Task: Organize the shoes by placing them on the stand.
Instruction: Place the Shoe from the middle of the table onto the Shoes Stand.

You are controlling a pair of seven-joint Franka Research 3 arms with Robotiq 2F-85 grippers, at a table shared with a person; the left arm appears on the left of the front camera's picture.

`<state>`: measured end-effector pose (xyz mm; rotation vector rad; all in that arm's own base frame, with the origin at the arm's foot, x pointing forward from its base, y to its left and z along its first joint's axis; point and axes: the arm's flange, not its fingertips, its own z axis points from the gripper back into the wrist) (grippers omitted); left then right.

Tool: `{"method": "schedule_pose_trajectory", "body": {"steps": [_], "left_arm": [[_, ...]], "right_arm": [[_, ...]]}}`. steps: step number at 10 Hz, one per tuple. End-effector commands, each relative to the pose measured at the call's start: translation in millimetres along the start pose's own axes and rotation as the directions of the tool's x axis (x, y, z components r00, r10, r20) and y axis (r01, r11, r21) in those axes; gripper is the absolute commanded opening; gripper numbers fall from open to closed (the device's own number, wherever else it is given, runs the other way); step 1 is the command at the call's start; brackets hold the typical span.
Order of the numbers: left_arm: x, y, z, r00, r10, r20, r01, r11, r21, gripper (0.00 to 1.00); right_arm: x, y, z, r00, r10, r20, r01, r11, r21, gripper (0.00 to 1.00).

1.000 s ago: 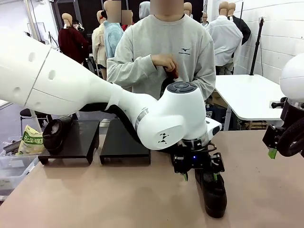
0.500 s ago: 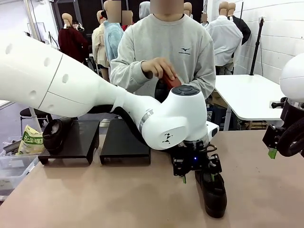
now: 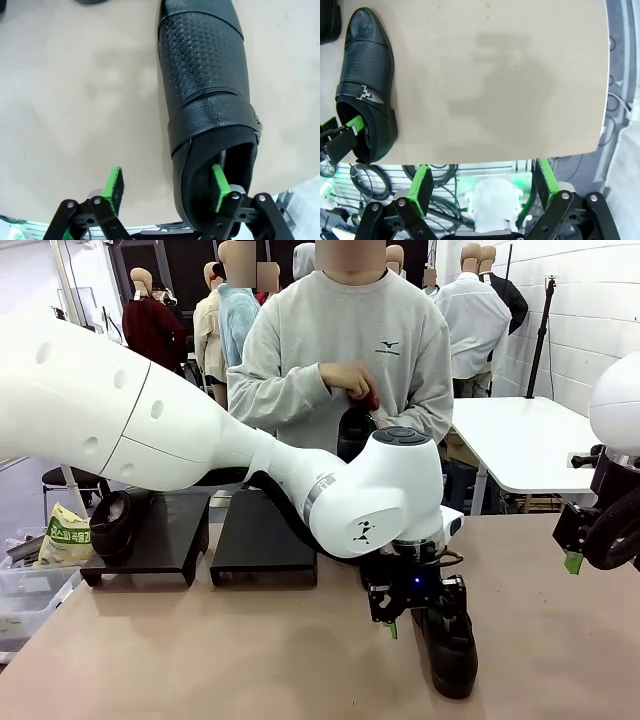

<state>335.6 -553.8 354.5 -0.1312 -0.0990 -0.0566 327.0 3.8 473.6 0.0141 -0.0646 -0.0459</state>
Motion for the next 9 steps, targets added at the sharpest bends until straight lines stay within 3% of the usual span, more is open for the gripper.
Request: {"method": "schedule_pose_trajectory", "body": {"steps": [1,4,9], "left_arm": [[2.2,-1.0,2.2,1.0,0.011,-0.005,-0.011,1.0,0.001,0.53],[-1.1,-4.4,0.4,1.0,-0.004,-0.003,0.004,1.0,-0.001,0.04],[-1.6,-4.4,-2.1,1.0,-0.001,0.005,0.001,1.0,0.002,0.0]], "right_arm": [[-0.5,-0.9,-0.4,1.0,0.008,-0.005,-0.008,1.0,0.001,1.0],[-0.5,-0.9,-0.4,1.0,0.008,-0.005,-0.008,1.0,0.001,1.0],[-0.5,-0.9,-0.4,1.0,0.008,-0.005,-0.008,1.0,0.001,1.0]]}}
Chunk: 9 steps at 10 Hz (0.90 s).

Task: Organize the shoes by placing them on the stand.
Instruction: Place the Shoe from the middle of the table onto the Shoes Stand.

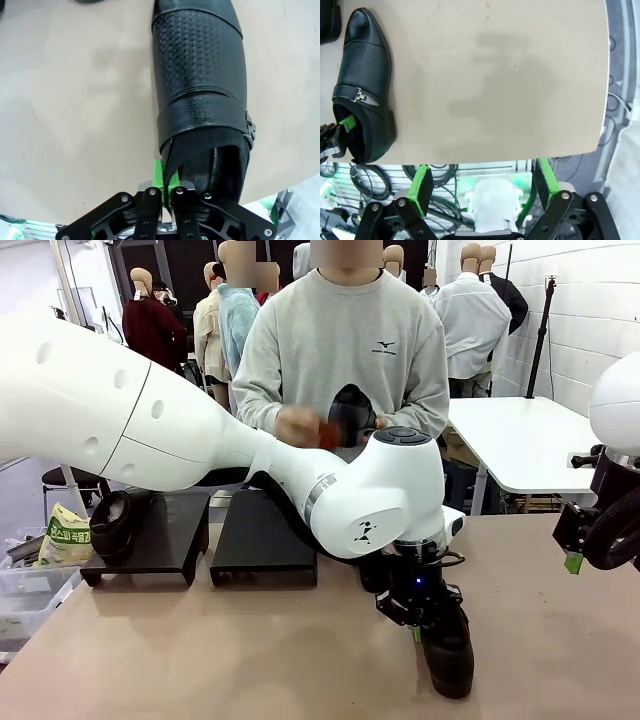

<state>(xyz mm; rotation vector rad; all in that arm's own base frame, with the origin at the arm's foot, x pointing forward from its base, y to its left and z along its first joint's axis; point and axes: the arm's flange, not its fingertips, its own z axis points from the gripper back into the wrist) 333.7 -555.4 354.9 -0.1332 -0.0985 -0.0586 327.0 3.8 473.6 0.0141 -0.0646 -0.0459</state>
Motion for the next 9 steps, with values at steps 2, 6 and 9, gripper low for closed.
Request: {"method": "schedule_pose_trajectory", "body": {"steps": [2,6,9], "left_arm": [[-0.4,-2.7,-3.2,1.0,-0.001,0.005,0.001,1.0,0.002,0.0],[-20.7,1.6,26.0,0.999,-0.046,-0.025,0.045,0.998,-0.04,0.0],[-57.8,19.0,103.6,0.995,-0.104,-0.009,0.103,0.993,-0.062,0.0]], "right_arm": [[-0.5,-0.9,-0.4,1.0,0.008,-0.005,-0.008,1.0,0.001,1.0],[-0.5,-0.9,-0.4,1.0,0.008,-0.005,-0.008,1.0,0.001,1.0],[-0.5,-0.9,-0.4,1.0,0.008,-0.005,-0.008,1.0,0.001,1.0]]}}
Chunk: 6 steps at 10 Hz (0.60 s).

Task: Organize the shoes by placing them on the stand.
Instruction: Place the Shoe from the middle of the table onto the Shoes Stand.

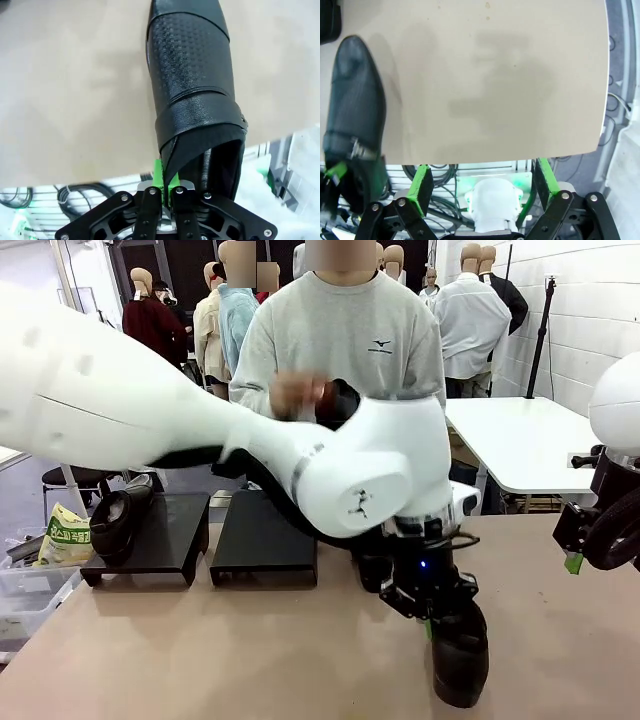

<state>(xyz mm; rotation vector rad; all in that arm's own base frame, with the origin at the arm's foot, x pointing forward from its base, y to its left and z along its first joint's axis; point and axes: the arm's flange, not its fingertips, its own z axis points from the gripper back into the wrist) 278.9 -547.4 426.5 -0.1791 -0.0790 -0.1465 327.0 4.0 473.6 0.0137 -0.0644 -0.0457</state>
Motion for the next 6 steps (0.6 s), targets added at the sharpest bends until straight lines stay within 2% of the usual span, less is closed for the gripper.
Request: {"method": "schedule_pose_trajectory", "body": {"steps": [1,3,5,6], "left_arm": [[-28.4,36.2,55.4,0.999,-0.03,0.032,0.031,0.999,-0.02,0.0],[-50.1,65.1,94.3,0.998,-0.061,0.003,0.061,0.998,-0.017,0.0],[-71.7,103.6,130.4,0.99,-0.128,0.05,0.131,0.99,-0.053,0.0],[-79.8,128.2,142.0,0.991,-0.126,0.049,0.129,0.99,-0.064,0.0]], "right_arm": [[-0.4,-1.0,-0.3,1.0,0.007,-0.004,-0.007,1.0,0.002,1.0],[-0.4,-1.0,-0.3,1.0,0.007,-0.004,-0.007,1.0,0.002,1.0],[-0.4,-1.0,-0.3,1.0,0.007,-0.004,-0.007,1.0,0.002,1.0],[-0.4,-1.0,-0.3,1.0,0.007,-0.004,-0.007,1.0,0.002,1.0]]}}
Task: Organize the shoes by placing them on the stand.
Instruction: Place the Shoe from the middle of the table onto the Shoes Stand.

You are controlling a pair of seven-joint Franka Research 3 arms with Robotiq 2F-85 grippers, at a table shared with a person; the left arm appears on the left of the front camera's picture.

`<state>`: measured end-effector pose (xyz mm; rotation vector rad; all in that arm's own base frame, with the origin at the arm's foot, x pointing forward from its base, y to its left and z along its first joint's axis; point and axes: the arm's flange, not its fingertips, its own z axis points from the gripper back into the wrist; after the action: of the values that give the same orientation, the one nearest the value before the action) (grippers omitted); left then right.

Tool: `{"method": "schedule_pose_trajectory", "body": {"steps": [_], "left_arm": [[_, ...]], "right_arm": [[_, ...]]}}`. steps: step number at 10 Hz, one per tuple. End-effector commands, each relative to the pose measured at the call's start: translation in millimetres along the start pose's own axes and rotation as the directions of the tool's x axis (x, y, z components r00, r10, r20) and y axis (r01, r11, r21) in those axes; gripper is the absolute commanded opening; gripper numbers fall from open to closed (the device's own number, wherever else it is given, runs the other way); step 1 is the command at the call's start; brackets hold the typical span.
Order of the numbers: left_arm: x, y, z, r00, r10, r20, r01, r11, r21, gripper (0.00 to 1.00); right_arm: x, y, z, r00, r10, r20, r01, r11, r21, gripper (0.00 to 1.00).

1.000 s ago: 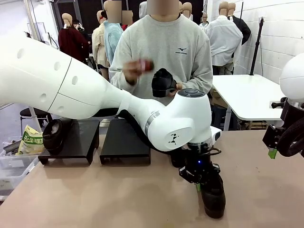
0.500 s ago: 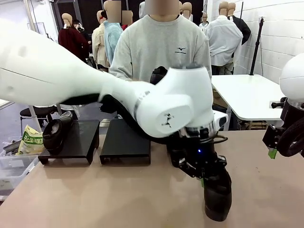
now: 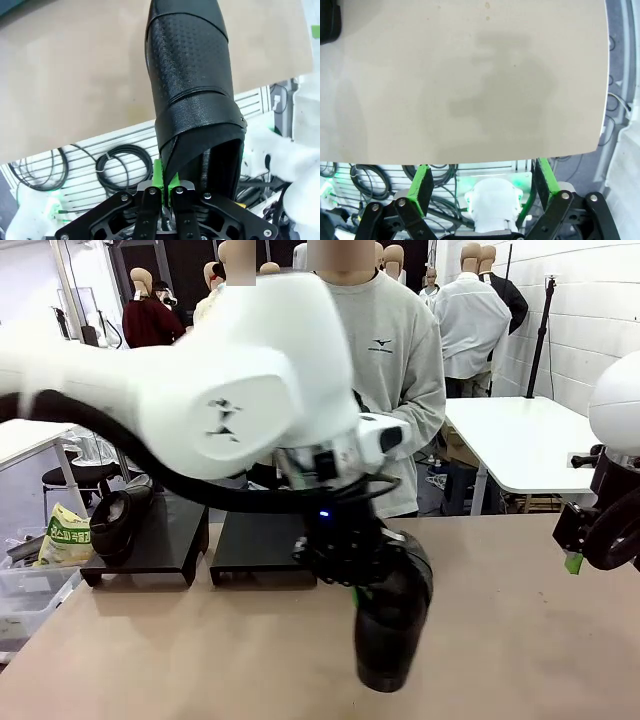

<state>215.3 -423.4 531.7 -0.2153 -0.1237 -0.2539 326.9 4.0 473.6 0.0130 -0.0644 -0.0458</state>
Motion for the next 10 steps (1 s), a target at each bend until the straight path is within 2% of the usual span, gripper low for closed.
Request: {"method": "schedule_pose_trajectory", "body": {"steps": [1,4,5,8,9,10], "left_arm": [[-21.4,57.7,22.3,1.0,0.006,0.004,-0.005,0.999,-0.032,0.0],[-35.6,124.6,45.0,0.994,0.111,-0.023,-0.112,0.993,-0.027,0.0],[-25.5,81.2,29.7,0.999,0.049,-0.007,-0.05,0.999,-0.015,0.0],[-25.5,81.2,29.7,0.999,0.049,-0.007,-0.05,0.999,-0.015,0.0],[-35.1,92.2,28.0,0.998,0.06,-0.018,-0.06,0.998,0.011,0.0],[-27.8,103.5,27.1,0.995,0.058,0.081,-0.061,0.998,0.035,0.0]], "right_arm": [[-0.4,-1.0,-0.4,1.0,0.008,-0.004,-0.007,1.0,0.002,1.0],[-0.4,-1.0,-0.4,1.0,0.008,-0.004,-0.007,1.0,0.002,1.0],[-0.4,-1.0,-0.4,1.0,0.008,-0.004,-0.007,1.0,0.002,1.0],[-0.4,-1.0,-0.4,1.0,0.008,-0.004,-0.007,1.0,0.002,1.0],[-0.4,-1.0,-0.4,1.0,0.008,-0.004,-0.007,1.0,0.002,1.0],[-0.4,-1.0,-0.4,1.0,0.008,-0.004,-0.007,1.0,0.002,1.0]]}}
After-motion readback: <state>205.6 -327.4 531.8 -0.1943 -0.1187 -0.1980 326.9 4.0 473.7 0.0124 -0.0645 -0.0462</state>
